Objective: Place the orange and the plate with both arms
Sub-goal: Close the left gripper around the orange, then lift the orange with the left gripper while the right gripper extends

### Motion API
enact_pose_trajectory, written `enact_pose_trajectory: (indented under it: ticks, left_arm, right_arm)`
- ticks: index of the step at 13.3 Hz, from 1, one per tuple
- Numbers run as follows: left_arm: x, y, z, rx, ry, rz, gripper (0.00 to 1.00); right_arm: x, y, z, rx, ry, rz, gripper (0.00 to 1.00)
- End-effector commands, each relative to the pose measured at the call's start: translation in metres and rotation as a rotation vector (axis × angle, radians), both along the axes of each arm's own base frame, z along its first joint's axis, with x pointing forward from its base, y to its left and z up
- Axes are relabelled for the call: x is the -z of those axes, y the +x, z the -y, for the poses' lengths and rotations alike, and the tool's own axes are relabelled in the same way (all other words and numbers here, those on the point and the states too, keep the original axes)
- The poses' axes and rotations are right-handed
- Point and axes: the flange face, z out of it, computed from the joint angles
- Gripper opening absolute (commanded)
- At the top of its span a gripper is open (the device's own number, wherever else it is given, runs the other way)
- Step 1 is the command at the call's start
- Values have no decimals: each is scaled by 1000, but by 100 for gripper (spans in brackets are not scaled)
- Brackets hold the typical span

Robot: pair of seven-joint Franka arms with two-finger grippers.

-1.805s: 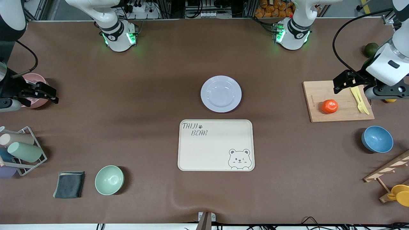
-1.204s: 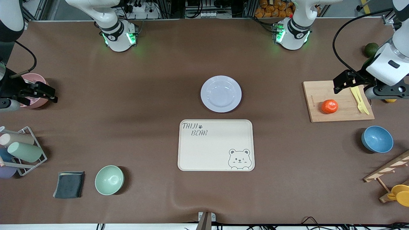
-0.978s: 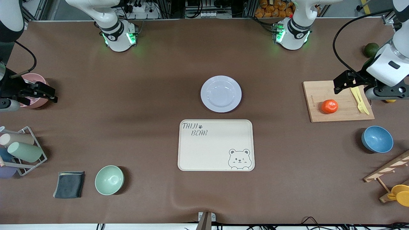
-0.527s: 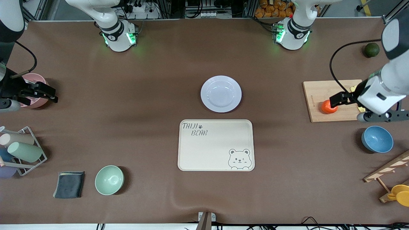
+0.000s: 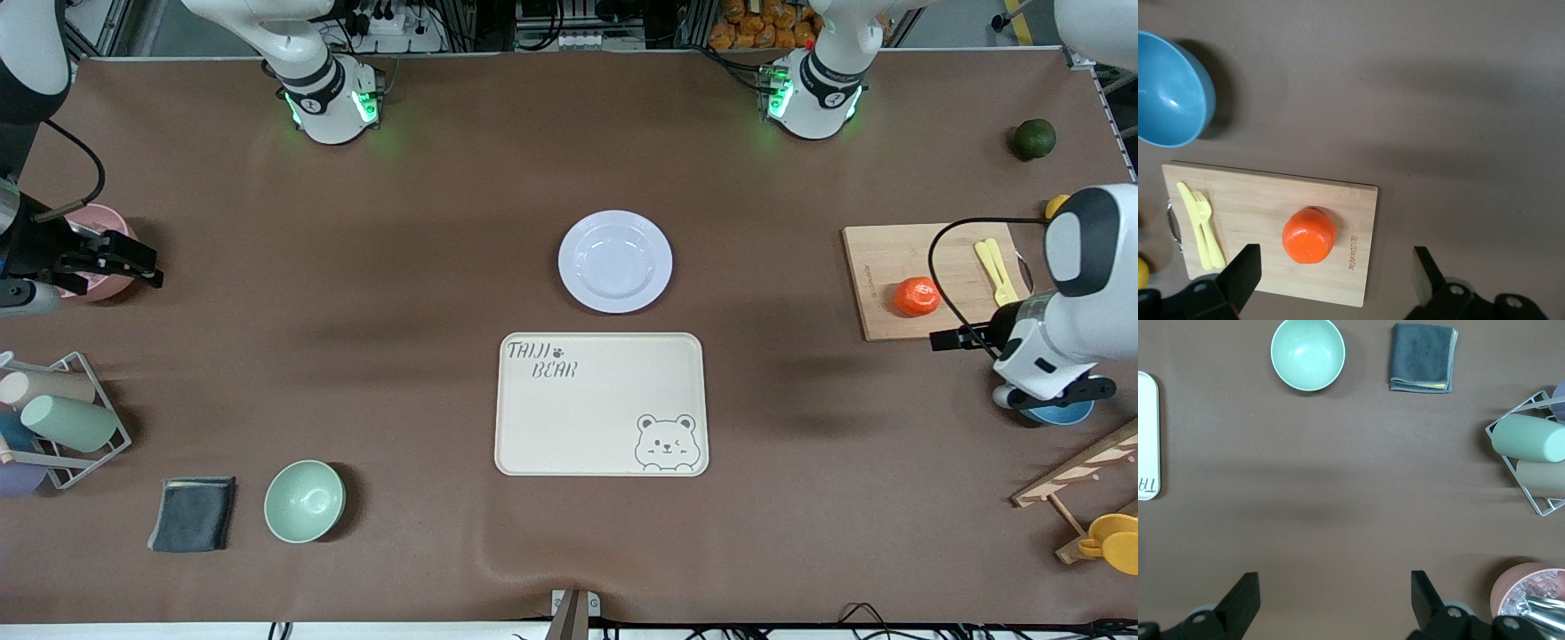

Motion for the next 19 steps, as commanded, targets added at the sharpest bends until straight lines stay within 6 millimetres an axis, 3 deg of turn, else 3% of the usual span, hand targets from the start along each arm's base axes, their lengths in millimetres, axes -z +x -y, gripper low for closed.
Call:
enact_pose_trajectory:
  ticks: [1,2,4,9,11,13,19]
  left_arm:
    - [29,-26,-3,8,19,-43,100]
    - [32,-38,-15,-11,19,-55,100]
    - [48,-57,-19,-5,14,-93,100]
    - [108,-115,-26,50,53,-75,100]
    - [125,-137,-39,90,91,-61,100]
    - [138,-146,-40,99,86,-35,100]
    - [156,-140,-42,146,57,20,100]
  right_arm:
    - [3,0,4,-2,-5,-47,100]
    - [5,-1,3,-3,-5,-53,100]
    - [7,0,4,-12,-4,-56,100]
    - [6,-1,-2,-7,6,-56,100]
    - [17,-1,-9,2,87,-73,100]
    - [19,-2,-10,8,108,-78,100]
    - [34,3,-7,26,194,-100,100]
